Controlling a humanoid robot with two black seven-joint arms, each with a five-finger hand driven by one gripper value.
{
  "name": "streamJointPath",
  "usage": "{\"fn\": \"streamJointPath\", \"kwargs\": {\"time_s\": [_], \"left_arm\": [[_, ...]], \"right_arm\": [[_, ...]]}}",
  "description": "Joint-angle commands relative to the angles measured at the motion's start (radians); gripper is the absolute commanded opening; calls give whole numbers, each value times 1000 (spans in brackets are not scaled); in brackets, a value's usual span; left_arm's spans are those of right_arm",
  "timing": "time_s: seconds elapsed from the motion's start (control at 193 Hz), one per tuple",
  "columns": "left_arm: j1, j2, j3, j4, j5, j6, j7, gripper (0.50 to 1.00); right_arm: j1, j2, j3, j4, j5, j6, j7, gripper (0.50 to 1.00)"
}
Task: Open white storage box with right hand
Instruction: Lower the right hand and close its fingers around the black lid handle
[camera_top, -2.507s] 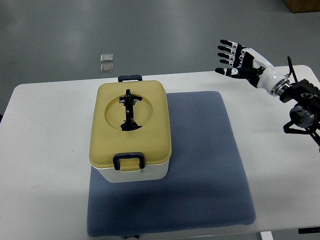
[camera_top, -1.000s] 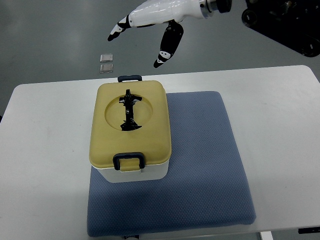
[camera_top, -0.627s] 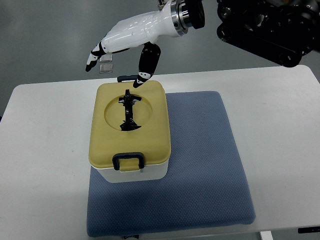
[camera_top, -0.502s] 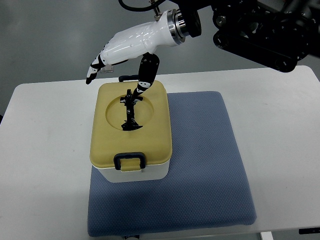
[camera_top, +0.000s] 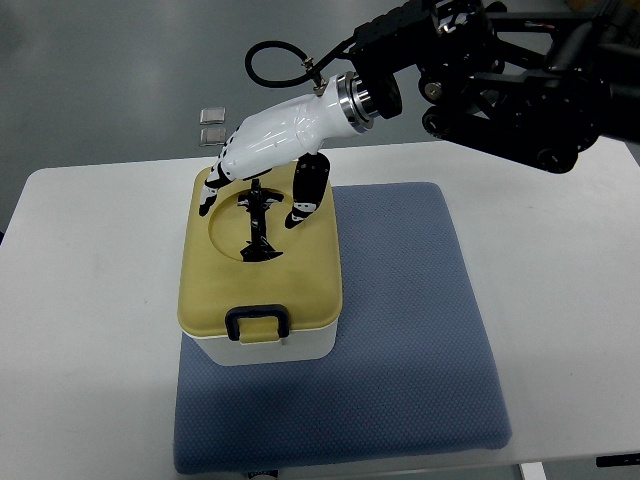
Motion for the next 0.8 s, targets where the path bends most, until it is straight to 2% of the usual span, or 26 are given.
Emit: {"fn": "streamJointPath", "kwargs": {"time_s": [0.0,0.135,0.601,0.689,0.792], "left_arm": [[0,0,0,-1,0,0,0,1000],[-2,0,0,1,0,0,0,1000],[-4,0,0,2,0,0,0,1000],[-4,0,0,2,-1,0,0,1000],[-5,0,0,4,-1,0,0,1000]], "right_arm": [[-1,9,-5,0,-1,-2,0,823],[-1,43,-6,0,-6,-2,-2,815],[1,42,-35,-5,-12,0,-5,787],[-1,43,-46,-8,-32,1,-5,762],[-2,43,-48,-12,-46,0,-9,699]]}}
